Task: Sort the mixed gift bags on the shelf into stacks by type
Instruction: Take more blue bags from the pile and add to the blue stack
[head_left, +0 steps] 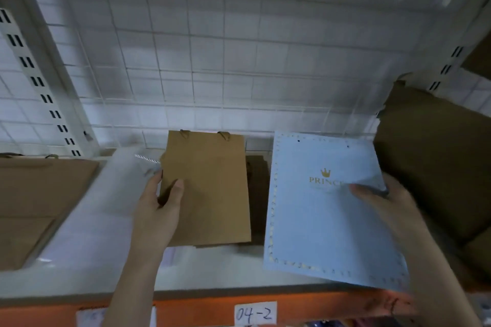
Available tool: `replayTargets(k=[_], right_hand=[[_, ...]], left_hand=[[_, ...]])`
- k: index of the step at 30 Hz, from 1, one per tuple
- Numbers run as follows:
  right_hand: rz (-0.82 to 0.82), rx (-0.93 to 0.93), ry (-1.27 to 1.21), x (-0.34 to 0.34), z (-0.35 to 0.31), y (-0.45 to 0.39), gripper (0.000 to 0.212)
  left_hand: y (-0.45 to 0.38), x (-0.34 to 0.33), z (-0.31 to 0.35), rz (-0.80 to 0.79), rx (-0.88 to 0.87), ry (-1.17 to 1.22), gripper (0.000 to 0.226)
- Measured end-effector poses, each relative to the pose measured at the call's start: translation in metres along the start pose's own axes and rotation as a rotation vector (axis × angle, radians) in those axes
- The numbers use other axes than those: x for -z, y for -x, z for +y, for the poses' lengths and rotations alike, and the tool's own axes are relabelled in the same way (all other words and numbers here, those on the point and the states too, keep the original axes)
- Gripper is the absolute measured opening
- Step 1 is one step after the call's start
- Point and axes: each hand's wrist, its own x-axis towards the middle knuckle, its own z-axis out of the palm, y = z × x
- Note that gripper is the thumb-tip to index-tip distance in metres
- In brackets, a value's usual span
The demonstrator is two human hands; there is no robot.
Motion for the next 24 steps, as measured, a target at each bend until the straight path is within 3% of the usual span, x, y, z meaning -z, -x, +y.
replayTargets(k=[5, 11, 13, 17, 24], right_hand=[[-0.096, -0.039, 0.053, 0.047, 0.025, -0.035, 0.033], [-0.126, 0.004, 0.202, 0.037, 0.032, -0.073, 0.033], [-0.105, 0.032, 0.267, 0.028, 0.031, -0.079, 0.034], [-0.029, 0.046, 0.498, 0.016, 0.041, -0.077, 0.061], [0.032, 0.108, 0.819, 0.009, 0.041, -0.068, 0.057]], left_hand=[[0.015, -0.040, 0.001, 0.060, 0.055, -0.078, 0.043], [0.031, -0.056, 0.009, 0.095, 0.054, -0.287, 0.042], [0.032, -0.059, 0.008, 0.126, 0.059, -0.328, 0.038], [0.031, -0.072, 0.007, 0.182, 0.014, -0.457, 0.036], [0.022, -0.097, -0.005, 0.199, -0.029, -0.889, 0.043]])
